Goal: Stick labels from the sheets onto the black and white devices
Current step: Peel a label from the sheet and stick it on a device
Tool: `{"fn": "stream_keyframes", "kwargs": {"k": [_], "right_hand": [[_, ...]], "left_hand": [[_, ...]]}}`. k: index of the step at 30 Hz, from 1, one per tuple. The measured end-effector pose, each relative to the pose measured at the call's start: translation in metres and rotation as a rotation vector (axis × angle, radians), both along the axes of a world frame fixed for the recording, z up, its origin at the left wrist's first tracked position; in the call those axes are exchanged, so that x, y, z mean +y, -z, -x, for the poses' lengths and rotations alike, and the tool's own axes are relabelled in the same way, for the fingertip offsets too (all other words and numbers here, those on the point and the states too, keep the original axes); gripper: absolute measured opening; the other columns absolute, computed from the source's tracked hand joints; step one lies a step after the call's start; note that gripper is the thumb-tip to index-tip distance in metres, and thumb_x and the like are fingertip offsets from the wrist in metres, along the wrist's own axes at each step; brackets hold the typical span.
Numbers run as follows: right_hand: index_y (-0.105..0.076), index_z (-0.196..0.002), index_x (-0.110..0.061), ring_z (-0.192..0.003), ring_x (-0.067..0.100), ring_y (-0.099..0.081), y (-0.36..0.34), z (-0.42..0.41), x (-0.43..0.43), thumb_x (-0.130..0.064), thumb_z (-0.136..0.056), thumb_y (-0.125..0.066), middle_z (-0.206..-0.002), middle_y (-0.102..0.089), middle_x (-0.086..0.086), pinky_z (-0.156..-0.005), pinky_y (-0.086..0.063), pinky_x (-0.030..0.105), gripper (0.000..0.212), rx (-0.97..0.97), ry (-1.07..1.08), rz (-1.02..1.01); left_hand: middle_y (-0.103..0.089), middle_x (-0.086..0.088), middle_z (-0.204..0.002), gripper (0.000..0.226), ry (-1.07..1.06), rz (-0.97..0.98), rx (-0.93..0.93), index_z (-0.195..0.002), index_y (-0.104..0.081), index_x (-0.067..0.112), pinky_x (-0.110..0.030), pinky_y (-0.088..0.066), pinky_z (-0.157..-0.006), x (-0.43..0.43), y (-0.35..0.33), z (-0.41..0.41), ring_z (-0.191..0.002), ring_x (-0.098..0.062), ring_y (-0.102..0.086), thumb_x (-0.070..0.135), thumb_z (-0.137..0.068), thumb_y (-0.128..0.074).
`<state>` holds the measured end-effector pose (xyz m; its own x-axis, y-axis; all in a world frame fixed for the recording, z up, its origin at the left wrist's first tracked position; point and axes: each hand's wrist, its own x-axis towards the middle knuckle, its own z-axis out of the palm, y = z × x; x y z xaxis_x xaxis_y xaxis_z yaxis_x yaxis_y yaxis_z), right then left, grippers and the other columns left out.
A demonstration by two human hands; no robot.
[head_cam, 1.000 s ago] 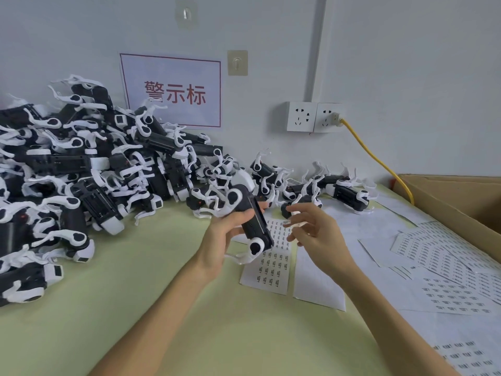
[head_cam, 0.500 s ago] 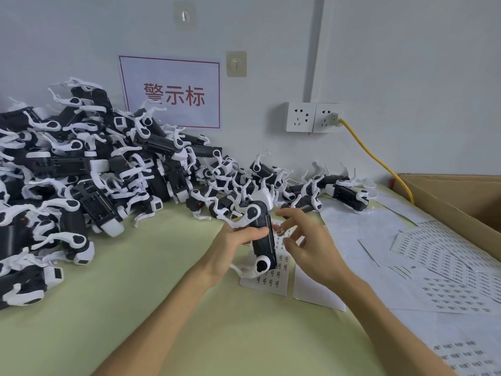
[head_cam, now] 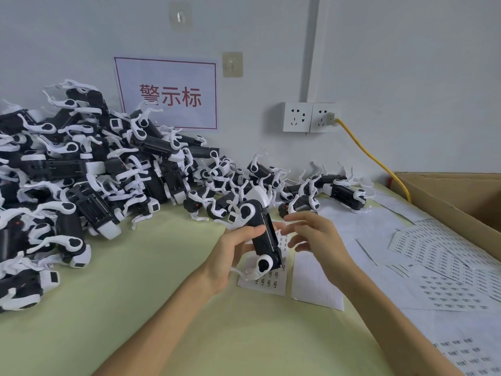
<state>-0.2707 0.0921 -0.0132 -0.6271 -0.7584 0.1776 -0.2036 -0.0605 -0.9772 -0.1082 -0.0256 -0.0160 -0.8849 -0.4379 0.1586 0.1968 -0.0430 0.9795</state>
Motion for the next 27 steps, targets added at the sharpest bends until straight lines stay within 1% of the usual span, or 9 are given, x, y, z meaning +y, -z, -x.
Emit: {"fn": "stream_keyframes", "kwargs": {"k": [4,7,9,12,16,19,22,25,27], "right_hand": [[-0.074,-0.099,-0.002,-0.070,0.019,-0.064,-0.0051,0.0008,0.0034,-0.002,-0.095,-0.060,-0.094,-0.076,0.012,-0.070,-0.049,0.030,0.014,-0.178,-0.109,-0.026],[-0.079,-0.083,-0.016,-0.073,0.019,-0.063,-0.0065,-0.0011,0.0030,-0.008,-0.093,-0.066,-0.108,-0.075,0.015,-0.074,-0.048,0.033,0.018,-0.202,-0.151,-0.010],[-0.079,-0.076,-0.022,-0.072,0.017,-0.062,-0.0068,-0.0011,0.0033,-0.013,-0.094,-0.067,-0.109,-0.075,0.014,-0.074,-0.047,0.032,0.024,-0.195,-0.154,0.000],[-0.079,-0.077,-0.026,-0.071,0.013,-0.063,-0.0065,-0.0011,0.0038,-0.016,-0.096,-0.068,-0.099,-0.072,0.010,-0.071,-0.049,0.027,0.024,-0.181,-0.141,0.004],[-0.077,-0.077,-0.024,-0.071,0.012,-0.063,-0.0063,-0.0029,0.0044,-0.019,-0.095,-0.071,-0.096,-0.072,0.010,-0.069,-0.049,0.024,0.019,-0.176,-0.141,0.001],[-0.076,-0.078,-0.023,-0.071,0.011,-0.063,-0.0072,-0.0031,0.0044,-0.023,-0.094,-0.073,-0.088,-0.070,0.001,-0.068,-0.049,0.024,0.016,-0.173,-0.130,-0.009],[-0.075,-0.079,-0.021,-0.071,0.011,-0.062,-0.0077,-0.0034,0.0042,-0.025,-0.093,-0.074,-0.086,-0.070,0.000,-0.068,-0.050,0.023,0.014,-0.176,-0.119,-0.013],[-0.074,-0.083,-0.017,-0.071,0.012,-0.063,-0.0066,-0.0016,0.0044,-0.023,-0.093,-0.074,-0.085,-0.070,0.000,-0.067,-0.051,0.023,0.011,-0.179,-0.114,-0.014],[-0.073,-0.086,-0.014,-0.070,0.012,-0.063,-0.0060,-0.0003,0.0042,-0.022,-0.092,-0.074,-0.084,-0.070,0.000,-0.066,-0.051,0.023,0.010,-0.160,-0.102,-0.019]], "left_hand": [[-0.073,-0.001,-0.127,0.039,0.031,-0.014,0.007,-0.111,-0.080,0.025,-0.037,-0.044,-0.101,0.0020,-0.0008,-0.0010,-0.117,-0.013,-0.067,0.046,-0.084,-0.060],[-0.071,-0.004,-0.131,0.039,0.034,-0.030,0.017,-0.110,-0.080,0.024,-0.038,-0.044,-0.100,0.0015,-0.0016,-0.0012,-0.115,-0.015,-0.068,0.046,-0.084,-0.060],[-0.070,-0.007,-0.132,0.047,0.043,-0.051,0.012,-0.118,-0.077,0.021,-0.040,-0.043,-0.104,0.0005,-0.0018,-0.0008,-0.116,-0.017,-0.067,0.048,-0.083,-0.060],[-0.069,-0.006,-0.133,0.050,0.044,-0.067,0.026,-0.120,-0.077,0.018,-0.042,-0.040,-0.109,-0.0003,-0.0013,0.0002,-0.118,-0.016,-0.066,0.047,-0.083,-0.060],[-0.067,-0.009,-0.136,0.054,0.024,-0.057,0.014,-0.123,-0.075,0.015,-0.054,-0.032,-0.121,0.0001,-0.0005,0.0003,-0.133,-0.034,-0.057,0.048,-0.081,-0.061],[-0.068,-0.007,-0.135,0.055,0.022,-0.052,-0.004,-0.123,-0.075,0.018,-0.049,-0.038,-0.116,-0.0003,-0.0009,-0.0008,-0.130,-0.031,-0.059,0.050,-0.081,-0.061],[-0.068,-0.008,-0.135,0.055,0.030,-0.057,0.001,-0.125,-0.074,0.018,-0.043,-0.043,-0.108,-0.0003,-0.0010,-0.0008,-0.125,-0.025,-0.063,0.049,-0.082,-0.061],[-0.069,-0.006,-0.134,0.048,0.027,-0.060,0.021,-0.118,-0.077,0.021,-0.045,-0.041,-0.110,-0.0004,-0.0005,0.0001,-0.117,-0.018,-0.066,0.048,-0.082,-0.061],[-0.068,-0.005,-0.135,0.047,0.028,-0.046,0.029,-0.116,-0.078,0.022,-0.046,-0.038,-0.114,-0.0013,0.0002,0.0004,-0.119,-0.019,-0.065,0.048,-0.081,-0.061]]}}
